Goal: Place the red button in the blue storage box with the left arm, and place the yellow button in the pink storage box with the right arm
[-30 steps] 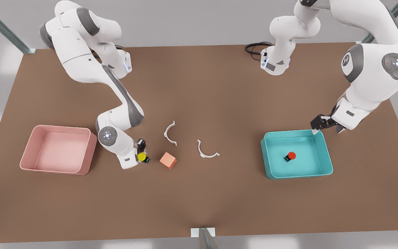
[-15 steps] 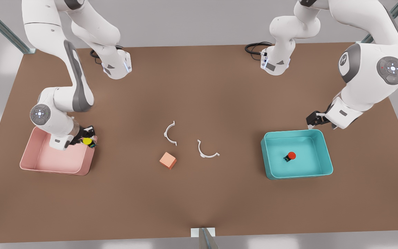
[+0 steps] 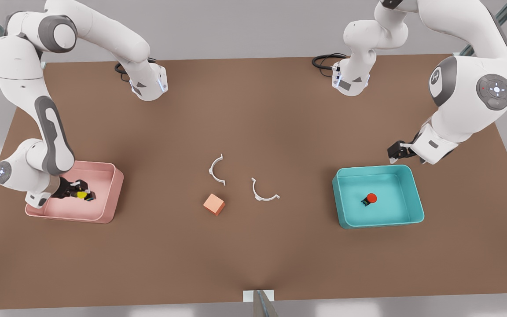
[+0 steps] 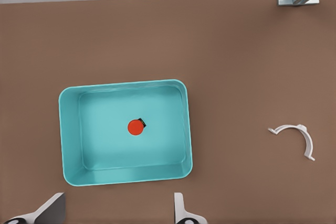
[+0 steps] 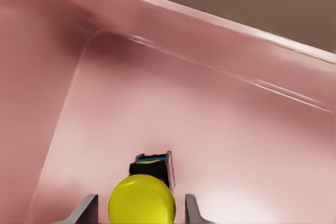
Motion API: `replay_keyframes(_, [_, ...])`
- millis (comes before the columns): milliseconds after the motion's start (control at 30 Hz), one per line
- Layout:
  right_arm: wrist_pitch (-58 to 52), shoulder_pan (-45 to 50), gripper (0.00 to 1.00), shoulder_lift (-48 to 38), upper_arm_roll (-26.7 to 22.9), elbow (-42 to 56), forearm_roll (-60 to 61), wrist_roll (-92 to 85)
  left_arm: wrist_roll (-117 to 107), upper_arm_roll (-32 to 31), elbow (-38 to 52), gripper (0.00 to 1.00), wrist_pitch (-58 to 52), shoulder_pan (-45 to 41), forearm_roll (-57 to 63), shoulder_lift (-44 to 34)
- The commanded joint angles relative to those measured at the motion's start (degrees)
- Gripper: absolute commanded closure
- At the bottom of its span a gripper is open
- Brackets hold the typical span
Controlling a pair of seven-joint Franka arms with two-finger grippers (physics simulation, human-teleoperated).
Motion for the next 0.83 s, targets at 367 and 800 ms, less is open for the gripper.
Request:
replay_keyframes(367, [-24.2, 22.5, 0.00, -15.8, 7.3, 17.9, -7.2, 38.2, 0.5, 0.0, 0.0, 0.00, -0.1, 0.0, 0.0, 0.0])
replay_keyframes(800, [-40.2, 44.2, 0.00, -18.8, -20.0, 26.9, 0.4, 42.1, 0.5, 0.0, 0.0, 0.00, -0.1, 0.0, 0.1, -0.1])
